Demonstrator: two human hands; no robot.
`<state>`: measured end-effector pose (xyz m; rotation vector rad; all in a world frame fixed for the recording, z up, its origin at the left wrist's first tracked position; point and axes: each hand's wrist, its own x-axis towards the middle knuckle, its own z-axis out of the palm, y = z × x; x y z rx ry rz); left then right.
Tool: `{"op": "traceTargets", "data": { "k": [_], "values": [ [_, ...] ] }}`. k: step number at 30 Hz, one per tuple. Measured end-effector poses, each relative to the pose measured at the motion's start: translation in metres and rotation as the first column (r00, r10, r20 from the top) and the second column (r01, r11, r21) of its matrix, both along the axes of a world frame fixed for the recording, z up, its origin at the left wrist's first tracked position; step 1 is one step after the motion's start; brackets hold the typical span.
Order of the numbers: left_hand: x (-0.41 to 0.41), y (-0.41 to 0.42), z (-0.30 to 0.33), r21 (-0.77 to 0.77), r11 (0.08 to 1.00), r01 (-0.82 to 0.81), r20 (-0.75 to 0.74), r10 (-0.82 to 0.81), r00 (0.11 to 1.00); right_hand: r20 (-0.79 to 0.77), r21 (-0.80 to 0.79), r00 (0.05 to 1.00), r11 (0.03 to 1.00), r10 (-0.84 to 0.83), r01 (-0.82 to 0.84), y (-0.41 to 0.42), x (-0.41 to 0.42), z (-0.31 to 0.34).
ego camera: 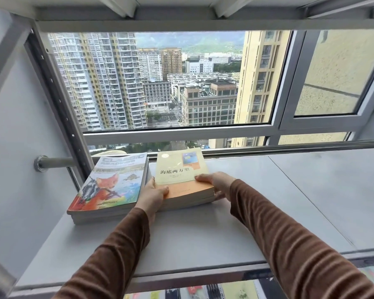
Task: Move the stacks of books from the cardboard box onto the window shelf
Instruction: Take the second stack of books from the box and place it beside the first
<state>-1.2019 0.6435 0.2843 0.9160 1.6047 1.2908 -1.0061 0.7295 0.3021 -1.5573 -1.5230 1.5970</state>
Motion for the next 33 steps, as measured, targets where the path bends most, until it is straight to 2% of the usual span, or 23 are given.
{"op": "traceTargets", "data": {
  "k": [2, 4, 7, 9, 13, 17, 20, 24, 27, 33],
  "values": [
    [-0.001, 0.002, -0.002, -0.012, 1.000, 0.004, -0.018, -0.004, 1.000, 0.246, 0.080, 0.968, 0.994, 0.055, -0.077, 0.004, 0.007, 0.005],
    [-0.003, 0.003, -0.002, -0.027, 1.000, 0.005, -0.053, -0.007, 0.999, 0.407, 0.157, 0.912, 0.981, 0.045, -0.118, 0.005, 0.013, 0.006],
    [-0.003, 0.000, 0.004, -0.015, 0.999, 0.035, -0.157, -0.037, 0.987, 0.468, 0.236, 0.883, 0.957, 0.042, -0.171, -0.006, 0.019, 0.005],
    [-0.001, -0.005, 0.013, 0.040, 0.997, 0.069, -0.289, -0.055, 0.956, 0.493, 0.341, 0.870, 0.917, 0.014, -0.207, -0.018, 0.024, 0.007],
    [0.011, -0.018, 0.038, 0.142, 0.964, 0.223, -0.657, -0.076, 0.750, 0.389, 0.597, 0.907, 0.794, -0.159, -0.117, -0.052, 0.048, 0.019],
    [0.045, -0.027, 0.054, 0.122, 0.903, 0.413, -0.844, -0.125, 0.522, 0.396, 0.747, 0.863, 0.657, -0.314, -0.104, -0.095, 0.088, 0.028],
    [0.088, -0.032, 0.058, 0.133, 0.845, 0.519, -0.875, -0.146, 0.462, 0.430, 0.781, 0.789, 0.620, -0.439, -0.081, -0.128, 0.129, 0.025],
    [0.163, -0.049, 0.050, 0.126, 0.752, 0.647, -0.892, -0.199, 0.405, 0.439, 0.766, 0.713, 0.643, -0.547, 0.022, -0.182, 0.195, 0.014],
    [0.230, -0.071, 0.042, 0.107, 0.651, 0.751, -0.902, -0.254, 0.349, 0.426, 0.771, 0.649, 0.628, -0.631, 0.104, -0.231, 0.249, 0.005],
    [0.383, -0.149, 0.018, 0.045, 0.433, 0.900, -0.902, -0.370, 0.223, 0.458, 0.747, 0.454, 0.608, -0.764, 0.269, -0.357, 0.368, -0.020]
  ]
}}
